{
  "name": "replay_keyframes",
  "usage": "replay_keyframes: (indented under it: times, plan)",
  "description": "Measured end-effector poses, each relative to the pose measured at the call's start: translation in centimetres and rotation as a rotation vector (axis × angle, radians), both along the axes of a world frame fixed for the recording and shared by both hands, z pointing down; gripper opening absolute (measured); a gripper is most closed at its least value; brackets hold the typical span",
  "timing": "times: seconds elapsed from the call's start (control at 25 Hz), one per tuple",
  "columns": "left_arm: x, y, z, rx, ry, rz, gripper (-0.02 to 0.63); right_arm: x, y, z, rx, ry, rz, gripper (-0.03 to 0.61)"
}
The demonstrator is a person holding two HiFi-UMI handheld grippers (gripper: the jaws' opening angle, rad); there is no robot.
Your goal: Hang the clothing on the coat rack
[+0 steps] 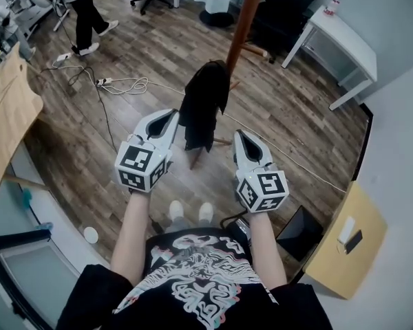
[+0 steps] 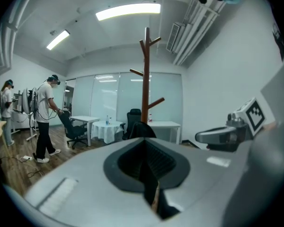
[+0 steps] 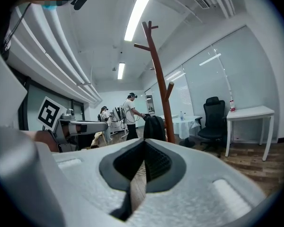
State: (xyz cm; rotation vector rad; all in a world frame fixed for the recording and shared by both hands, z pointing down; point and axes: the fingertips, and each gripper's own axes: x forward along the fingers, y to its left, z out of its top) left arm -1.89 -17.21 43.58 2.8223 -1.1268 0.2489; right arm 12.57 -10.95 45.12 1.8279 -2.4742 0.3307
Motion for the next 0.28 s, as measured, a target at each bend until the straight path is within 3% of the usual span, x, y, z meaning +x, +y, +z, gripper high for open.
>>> replay_keyframes:
  times: [0.28]
  plan:
    - [-0.33,-0.16,0.01,0.000,0.008,-0.012,-0.011,0.12,0.00,0.56,-0.008,0.000,-0.003,-0.002]
